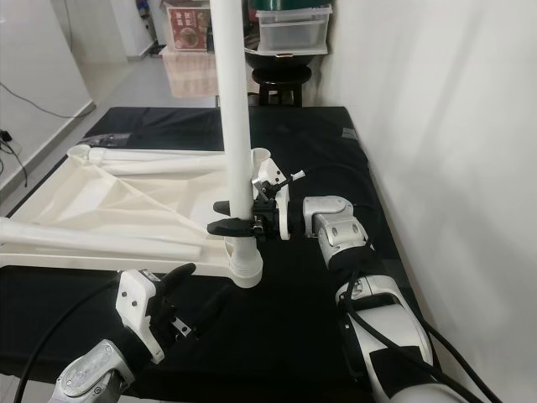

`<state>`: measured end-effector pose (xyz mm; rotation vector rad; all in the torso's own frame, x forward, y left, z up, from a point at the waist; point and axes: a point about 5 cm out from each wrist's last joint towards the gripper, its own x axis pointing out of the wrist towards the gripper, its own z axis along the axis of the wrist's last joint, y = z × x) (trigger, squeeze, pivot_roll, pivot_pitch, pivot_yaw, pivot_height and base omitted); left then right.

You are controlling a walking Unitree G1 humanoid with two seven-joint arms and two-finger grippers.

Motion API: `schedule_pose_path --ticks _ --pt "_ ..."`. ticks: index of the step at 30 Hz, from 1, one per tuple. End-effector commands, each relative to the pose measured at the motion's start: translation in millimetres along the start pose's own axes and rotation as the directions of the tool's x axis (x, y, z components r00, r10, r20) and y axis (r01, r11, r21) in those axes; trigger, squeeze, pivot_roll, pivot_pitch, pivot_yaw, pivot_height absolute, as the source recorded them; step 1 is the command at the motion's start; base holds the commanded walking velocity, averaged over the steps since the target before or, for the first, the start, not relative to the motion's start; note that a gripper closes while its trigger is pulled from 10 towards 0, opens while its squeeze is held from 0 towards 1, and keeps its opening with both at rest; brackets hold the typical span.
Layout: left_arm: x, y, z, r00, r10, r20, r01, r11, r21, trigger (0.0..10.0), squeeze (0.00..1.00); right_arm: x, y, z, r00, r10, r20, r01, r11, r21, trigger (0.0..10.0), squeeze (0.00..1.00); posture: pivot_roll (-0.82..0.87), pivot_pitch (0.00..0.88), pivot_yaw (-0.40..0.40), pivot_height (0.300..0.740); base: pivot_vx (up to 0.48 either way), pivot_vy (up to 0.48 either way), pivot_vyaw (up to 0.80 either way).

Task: Building children table

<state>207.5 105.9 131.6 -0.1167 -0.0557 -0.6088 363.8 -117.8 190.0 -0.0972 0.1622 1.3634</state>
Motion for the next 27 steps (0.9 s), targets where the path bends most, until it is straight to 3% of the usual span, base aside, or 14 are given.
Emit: schedule_pose_path --ticks 1,5,7,9,10,11,12,13,17,19,23,24,25,27 --pt "-3.9 2.3 2 1.0 0.025 0.005 -0.026 0.999 0.024 10.0 0.0 2.2 -0.3 4 1.0 0.023 0.01 -0.023 1.0 -0.005 0.0 0.0 -0.03 0.0 0.008 0.74 0.0 0.0 0.0" --pt "-9.4 5.4 0 0.997 0.077 0.006 -0.077 0.997 0.017 10.0 0.0 -14.5 -1.2 -12 0.994 -0.108 -0.034 0.108 0.994 0.006 0.0 0.0 -0.04 0.0 -0.002 0.74 0.0 0.0 0.0" --pt "-11.1 5.3 -1 0.997 0.08 0.003 -0.08 0.997 0.01 10.0 0.0 -10.6 3.4 -26 0.969 -0.243 -0.051 0.246 0.967 0.063 0.0 0.0 -0.04 0.0 -0.007 0.74 0.0 0.0 0.0" --pt "-11.1 5.3 -1 0.997 0.08 0.003 -0.08 0.997 0.01 10.0 0.0 -10.6 3.4 -26 0.969 -0.243 -0.051 0.246 0.967 0.063 0.0 0.0 -0.04 0.0 -0.007 0.74 0.0 0.0 0.0" --pt "-12.2 5.5 -1 0.997 0.077 0.001 -0.077 0.997 0.006 10.0 0.0 1.5 -0.6 -30 0.852 -0.523 -0.01 0.52 0.844 0.128 0.0 0.0 -0.05 0.0 -0.022 0.74 0.0 0.0 0.0" --pt "-12.5 6.0 -1 0.998 0.067 -0.003 -0.067 0.998 0.001 10.0 0.0 22.1 27.0 -51 0.789 -0.611 -0.058 0.613 0.781 0.116 0.0 0.0 -0.06 0.026 0.011 0.74 0.0 0.0 0.0" --pt "-12.5 6.5 -1 0.998 0.061 -0.006 -0.061 0.998 -0.002 10.0 0.0 32.6 48.7 -59 0.743 -0.665 -0.073 0.669 0.736 0.104 0.0 0.0 -0.06 0.019 0.015 0.74 0.0 0.0 0.0" --pt "-12.0 6.8 -2 0.998 0.055 -0.012 -0.055 0.999 -0.003 10.0 0.0 35.1 53.7 -62 0.729 -0.678 -0.092 0.684 0.717 0.137 0.0 0.0 -0.06 0.006 0.017 0.74 0.0 0.0 0.0" --pt "-11.4 7.0 -2 0.999 0.051 -0.014 -0.051 0.999 -0.004 10.0 0.0 35.6 52.3 -62 0.75 -0.654 -0.1 0.662 0.739 0.126 0.0 0.0 -0.04 0.017 -0.001 0.74 0.0 0.0 0.0" --pt "-10.1 7.2 -2 0.999 0.047 -0.012 -0.047 0.999 -0.009 10.0 0.0 38.0 41.3 -54 0.764 -0.639 -0.089 0.646 0.756 0.105 0.0 0.0 -0.05 0.016 0.0 0.74 0.0 0.0 0.0" --pt "-9.5 8.5 -2 0.998 0.064 -0.006 -0.064 0.998 -0.011 10.0 0.0 43.3 42.7 -50 0.77 -0.632 -0.087 0.638 0.765 0.089 0.0 0.0 -0.04 0.015 0.005 0.74 0.0 0.0 0.0" --pt "-9.8 9.1 -2 0.998 0.068 -0.006 -0.069 0.998 -0.01 10.0 0.0 41.9 41.7 -47 0.765 -0.639 -0.081 0.644 0.761 0.078 10.0 0.0 -0.04 0.012 0.011 0.74 0.0 0.0 0.0" --pt "-9.6 9.0 -2 0.998 0.065 -0.008 -0.065 0.998 -0.009 10.0 0.0 41.4 40.9 -40 0.778 -0.625 -0.065 0.628 0.774 0.081 10.0 1.0 -0.04 0.01 0.012 0.74 0.0 0.0 0.0" --pt "-9.4 9.0 -2 0.998 0.062 -0.009 -0.062 0.998 -0.008 10.0 0.0 41.4 40.0 -35 0.792 -0.609 -0.05 0.611 0.787 0.084 10.0 1.0 -0.04 0.008 0.012 0.74 0.0 0.0 0.0"
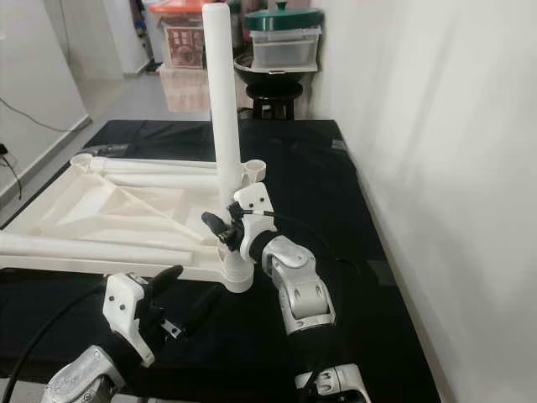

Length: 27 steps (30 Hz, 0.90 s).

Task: Building children table

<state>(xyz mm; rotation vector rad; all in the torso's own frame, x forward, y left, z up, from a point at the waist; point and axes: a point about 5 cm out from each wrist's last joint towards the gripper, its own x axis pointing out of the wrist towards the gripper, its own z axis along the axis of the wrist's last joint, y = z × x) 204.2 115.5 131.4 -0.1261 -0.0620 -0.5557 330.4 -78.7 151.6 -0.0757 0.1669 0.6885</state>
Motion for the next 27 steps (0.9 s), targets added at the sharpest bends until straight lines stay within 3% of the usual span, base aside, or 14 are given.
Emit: schedule_pose_path --ticks 1,2,4,5,6,7,9,11,13,19,20,22,23,27 --pt "-0.4 2.9 -4 1.0 -0.001 -0.022 0.0 1.0 -0.005 10.0 0.0 4.8 0.9 8 0.998 0.065 -0.005 -0.065 0.998 0.002 10.0 1.0 -0.04 0.008 0.012 0.74 0.0 0.0 0.0" --pt "0.0 2.7 -4 1.0 -0.006 -0.022 0.006 1.0 -0.008 10.0 0.0 6.1 -0.4 11 0.996 0.089 -0.001 -0.089 0.996 -0.006 10.0 1.0 -0.04 0.008 0.012 0.74 0.0 0.0 0.0" --pt "2.6 2.5 -4 0.999 -0.025 -0.024 0.025 1.0 -0.015 10.0 0.0 6.4 1.3 26 0.971 0.238 0.026 -0.235 0.968 -0.083 10.0 1.0 -0.05 0.0 0.023 0.74 0.0 0.0 0.0" --pt "2.6 2.5 -4 0.999 -0.025 -0.024 0.025 1.0 -0.015 10.0 0.0 6.4 1.3 26 0.971 0.238 0.026 -0.235 0.968 -0.083 10.0 1.0 -0.05 0.0 0.023 0.74 0.0 0.0 0.0" --pt "3.6 2.3 -5 0.999 -0.033 -0.025 0.032 0.999 -0.017 10.0 0.0 5.1 1.8 32 0.948 0.316 0.032 -0.309 0.942 -0.131 10.0 1.0 -0.05 0.0 0.024 0.74 0.0 0.0 0.0" --pt "5.4 2.0 -6 0.999 -0.042 -0.025 0.042 0.999 -0.023 10.0 0.0 3.6 -1.7 40 0.886 0.463 0.008 -0.455 0.873 -0.176 10.0 0.0 -0.06 0.0 0.024 0.74 0.0 0.0 0.0" --pt "5.7 1.9 -6 0.999 -0.044 -0.025 0.044 0.999 -0.024 10.0 0.0 3.5 -3.2 41 0.872 0.489 0.0 -0.481 0.858 -0.178 10.0 0.0 -0.06 0.0 0.024 0.74 0.0 0.0 0.0" --pt "7.2 1.6 -7 0.998 -0.051 -0.026 0.05 0.998 -0.026 10.0 0.0 4.1 -5.6 44 0.8 0.6 -0.025 -0.592 0.781 -0.2 10.0 0.0 -0.04 0.0 0.016 0.74 0.0 0.0 0.0" --pt "8.1 1.2 -7 0.998 -0.054 -0.027 0.053 0.998 -0.028 10.0 0.0 6.1 -7.8 46 0.753 0.657 -0.043 -0.65 0.733 -0.2 10.0 0.0 -0.04 0.0 0.014 0.74 0.0 0.0 0.0" --pt "8.3 0.9 -8 0.998 -0.054 -0.026 0.053 0.998 -0.029 10.0 0.0 9.9 -9.7 47 0.735 0.675 -0.059 -0.673 0.717 -0.185 10.0 0.0 -0.02 0.0 0.008 0.74 0.0 0.0 0.0" --pt "8.4 0.1 -8 0.998 -0.053 -0.025 0.052 0.998 -0.029 10.0 0.0 12.1 -11.3 45 0.727 0.683 -0.072 -0.683 0.711 -0.167 3.7 0.0 -0.01 0.0 0.001 0.74 0.0 0.0 0.0" --pt "8.4 0.1 -8 0.998 -0.053 -0.025 0.052 0.998 -0.029 10.0 0.0 12.1 -11.3 45 0.727 0.683 -0.072 -0.683 0.711 -0.167 3.7 0.0 -0.01 0.0 0.001 0.74 0.0 0.0 0.0" --pt "8.6 -1.0 -8 0.998 -0.052 -0.024 0.051 0.998 -0.03 10.0 0.0 13.1 -13.0 43 0.722 0.686 -0.084 -0.69 0.708 -0.15 0.0 0.0 0.0 0.0 -0.004 0.74 0.0 0.0 0.0" --pt "8.8 -2.1 -7 0.998 -0.053 -0.022 0.053 0.998 -0.031 10.0 0.0 13.6 -15.0 42 0.718 0.689 -0.095 -0.695 0.705 -0.14 0.0 0.0 -0.01 0.0 -0.003 0.74 0.0 0.0 0.0"
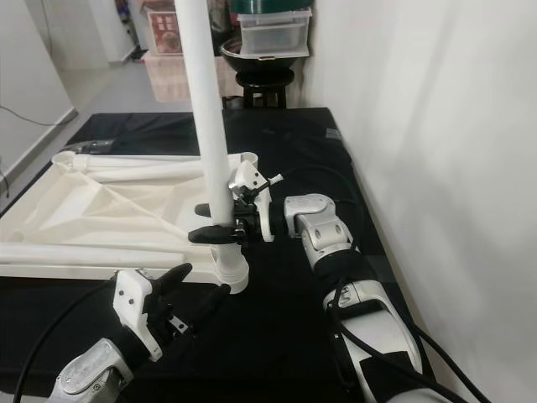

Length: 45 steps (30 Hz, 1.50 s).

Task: Building children table

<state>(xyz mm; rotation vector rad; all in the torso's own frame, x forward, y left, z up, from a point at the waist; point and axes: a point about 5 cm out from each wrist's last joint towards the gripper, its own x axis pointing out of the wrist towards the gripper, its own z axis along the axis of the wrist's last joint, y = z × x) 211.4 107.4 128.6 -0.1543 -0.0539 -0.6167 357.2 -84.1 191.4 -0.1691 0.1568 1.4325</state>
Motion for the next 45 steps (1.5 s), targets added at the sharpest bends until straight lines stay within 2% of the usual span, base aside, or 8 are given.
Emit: schedule_pose_path --ticks 1,11,15,26,27,28,38,45 --pt "-1.0 -0.2 -3 1.0 0.005 -0.018 -0.005 1.0 -0.003 10.0 0.0 6.1 1.6 0 0.999 0.039 -0.028 -0.039 0.999 -0.004 0.0 0.0 -0.01 0.0 -0.003 0.74 0.0 0.0 0.0" --pt "-2.4 -2.9 -1 1.0 -0.007 -0.007 0.007 1.0 -0.013 10.0 0.0 -11.8 -2.8 -23 0.972 -0.214 -0.101 0.217 0.976 0.028 0.0 0.0 -0.04 0.005 -0.005 0.74 0.0 0.0 0.0" --pt "-5.6 -1.3 1 1.0 -0.001 -0.006 0.001 1.0 -0.011 10.0 0.0 -7.0 0.8 -40 0.581 -0.81 -0.08 0.804 0.556 0.213 0.0 0.0 -0.05 0.02 0.002 0.74 0.0 0.0 0.0" --pt "-4.6 0.4 1 1.0 -0.011 -0.012 0.011 1.0 -0.005 10.0 0.0 21.4 30.2 -51 0.739 -0.666 -0.103 0.673 0.727 0.136 0.0 0.0 -0.05 0.017 0.013 0.74 0.0 0.0 0.0" --pt "-4.7 0.7 2 1.0 -0.003 -0.01 0.003 1.0 -0.005 10.0 0.0 22.7 31.9 -47 0.753 -0.651 -0.092 0.657 0.741 0.137 10.0 0.0 -0.05 0.016 0.014 0.74 0.0 0.0 0.0" --pt "-4.9 1.1 2 1.0 0.003 -0.008 -0.003 1.0 -0.004 10.0 0.0 23.0 32.2 -42 0.769 -0.634 -0.078 0.639 0.758 0.134 10.0 1.0 -0.04 0.015 0.014 0.74 0.0 0.0 0.0" --pt "-1.9 0.2 1 1.0 -0.006 -0.01 0.006 1.0 -0.009 10.0 0.0 14.3 13.1 4 0.907 -0.412 0.087 0.402 0.909 0.111 10.0 1.0 -0.04 0.001 0.008 0.74 0.0 0.0 0.0" --pt "0.2 -1.2 0 1.0 -0.014 -0.01 0.014 1.0 -0.014 10.0 0.0 11.7 13.1 19 0.994 0.001 0.108 -0.001 1.0 -0.002 10.0 0.0 -0.04 0.0 0.005 0.74 0.0 0.0 0.0"
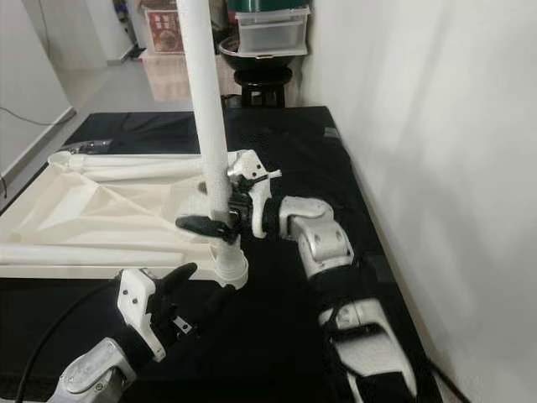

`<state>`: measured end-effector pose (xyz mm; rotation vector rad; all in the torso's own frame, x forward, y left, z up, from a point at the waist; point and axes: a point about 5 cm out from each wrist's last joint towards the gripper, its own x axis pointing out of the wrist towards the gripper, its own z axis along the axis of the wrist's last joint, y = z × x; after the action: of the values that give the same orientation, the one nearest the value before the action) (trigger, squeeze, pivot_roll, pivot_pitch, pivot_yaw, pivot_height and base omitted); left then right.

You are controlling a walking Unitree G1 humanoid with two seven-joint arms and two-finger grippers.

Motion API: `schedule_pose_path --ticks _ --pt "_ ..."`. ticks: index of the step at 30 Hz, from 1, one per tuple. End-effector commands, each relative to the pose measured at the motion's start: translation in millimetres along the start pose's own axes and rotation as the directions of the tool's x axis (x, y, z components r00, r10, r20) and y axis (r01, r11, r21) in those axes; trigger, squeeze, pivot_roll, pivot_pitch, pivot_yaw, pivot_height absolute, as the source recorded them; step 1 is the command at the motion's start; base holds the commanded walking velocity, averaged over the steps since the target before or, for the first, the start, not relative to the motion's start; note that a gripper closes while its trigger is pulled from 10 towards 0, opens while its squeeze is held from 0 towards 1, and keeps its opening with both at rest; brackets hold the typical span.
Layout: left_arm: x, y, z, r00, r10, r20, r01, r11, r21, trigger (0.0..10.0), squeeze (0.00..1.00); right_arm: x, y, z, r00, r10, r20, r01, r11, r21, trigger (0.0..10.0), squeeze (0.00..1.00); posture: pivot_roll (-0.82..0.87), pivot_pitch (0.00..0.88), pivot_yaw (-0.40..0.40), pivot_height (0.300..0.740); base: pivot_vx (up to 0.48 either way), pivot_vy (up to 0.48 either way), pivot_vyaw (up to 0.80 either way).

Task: Building children table

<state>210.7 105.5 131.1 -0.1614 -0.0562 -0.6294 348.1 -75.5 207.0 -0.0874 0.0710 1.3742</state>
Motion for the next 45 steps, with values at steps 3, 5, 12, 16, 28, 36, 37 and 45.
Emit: schedule_pose_path --ticks 3,5,12,16,28,36,37,45 --pt "-0.3 0.6 -3 1.0 -0.002 -0.015 0.002 1.0 -0.006 10.0 0.0 9.1 -0.9 -2 0.991 0.128 -0.029 -0.127 0.992 0.015 10.0 0.0 -0.03 0.0 0.0 0.74 0.0 0.0 0.0" --pt "-0.2 0.1 -4 1.0 -0.002 -0.016 0.002 1.0 -0.005 10.0 0.0 9.6 -3.5 -5 0.986 0.157 -0.048 -0.156 0.987 0.032 10.0 0.0 -0.02 0.0 -0.001 0.74 0.0 0.0 0.0" --pt "-1.3 -2.0 -4 1.0 0.0 -0.018 0.0 1.0 -0.005 10.0 0.0 8.9 -8.6 -8 0.983 0.173 -0.067 -0.17 0.985 0.042 0.0 0.0 -0.02 0.0 -0.003 0.74 0.0 0.0 0.0" --pt "-1.7 -2.7 -5 1.0 -0.001 -0.019 0.001 1.0 -0.008 10.0 0.0 7.3 -12.1 -10 0.989 0.13 -0.074 -0.128 0.991 0.032 0.0 0.0 -0.03 0.0 -0.001 0.74 0.0 0.0 0.0" --pt "-4.1 -2.2 -4 1.0 -0.002 -0.014 0.002 1.0 -0.018 10.0 0.0 -3.6 8.1 -65 0.763 -0.626 -0.162 0.643 0.761 0.086 0.0 0.0 -0.05 0.016 -0.012 0.74 0.0 0.0 0.0" --pt "-0.9 -0.4 -2 1.0 -0.014 -0.011 0.013 1.0 -0.018 10.0 0.0 -5.3 21.2 -76 0.724 -0.662 -0.197 0.687 0.719 0.106 0.0 0.0 -0.06 0.008 -0.01 0.74 0.0 0.0 0.0" --pt "-0.5 -0.3 -2 1.0 -0.013 -0.009 0.013 1.0 -0.018 10.0 0.0 -3.9 19.7 -75 0.722 -0.661 -0.205 0.687 0.72 0.097 0.0 0.0 -0.06 0.008 -0.008 0.74 0.0 0.0 0.0" --pt "-0.8 2.1 -2 1.0 0.015 -0.002 -0.015 1.0 -0.012 10.0 0.0 4.3 15.1 -48 0.744 -0.651 -0.148 0.667 0.733 0.131 10.0 1.0 -0.06 0.006 -0.005 0.74 0.0 0.0 0.0"
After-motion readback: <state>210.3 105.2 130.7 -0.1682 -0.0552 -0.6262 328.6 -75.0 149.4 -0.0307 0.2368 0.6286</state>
